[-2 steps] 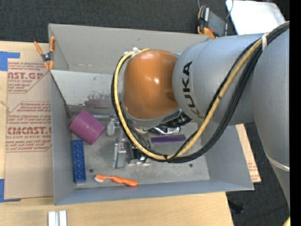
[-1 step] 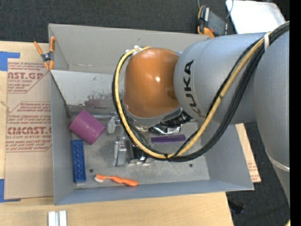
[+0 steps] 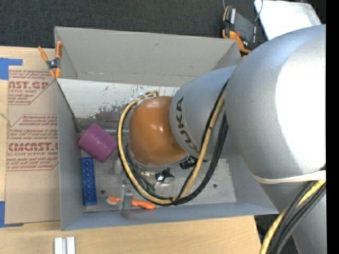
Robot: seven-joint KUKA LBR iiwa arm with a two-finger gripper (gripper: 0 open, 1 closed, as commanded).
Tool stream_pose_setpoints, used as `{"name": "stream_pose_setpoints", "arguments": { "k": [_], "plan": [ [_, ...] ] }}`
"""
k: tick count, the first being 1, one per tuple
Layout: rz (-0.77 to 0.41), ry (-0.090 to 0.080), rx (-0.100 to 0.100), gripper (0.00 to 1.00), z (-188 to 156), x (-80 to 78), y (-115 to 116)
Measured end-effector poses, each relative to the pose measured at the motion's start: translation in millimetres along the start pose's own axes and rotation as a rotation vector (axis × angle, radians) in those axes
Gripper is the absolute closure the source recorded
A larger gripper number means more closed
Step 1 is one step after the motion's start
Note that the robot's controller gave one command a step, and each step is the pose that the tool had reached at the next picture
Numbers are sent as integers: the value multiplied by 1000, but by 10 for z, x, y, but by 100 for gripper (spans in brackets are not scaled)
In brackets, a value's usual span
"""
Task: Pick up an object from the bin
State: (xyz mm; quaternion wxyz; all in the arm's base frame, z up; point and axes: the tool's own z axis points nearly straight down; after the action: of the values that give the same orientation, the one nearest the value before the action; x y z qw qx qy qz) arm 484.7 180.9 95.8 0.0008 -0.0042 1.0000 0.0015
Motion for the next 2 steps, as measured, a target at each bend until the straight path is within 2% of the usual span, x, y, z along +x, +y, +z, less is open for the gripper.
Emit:
{"name": "stream_pose_setpoints", "arguments": {
  "k": [1,2],
  "plan": [
    [-8,-4,0,0,229,6,-17],
    [147,3,0,0,16,30,-212]
  ]
}}
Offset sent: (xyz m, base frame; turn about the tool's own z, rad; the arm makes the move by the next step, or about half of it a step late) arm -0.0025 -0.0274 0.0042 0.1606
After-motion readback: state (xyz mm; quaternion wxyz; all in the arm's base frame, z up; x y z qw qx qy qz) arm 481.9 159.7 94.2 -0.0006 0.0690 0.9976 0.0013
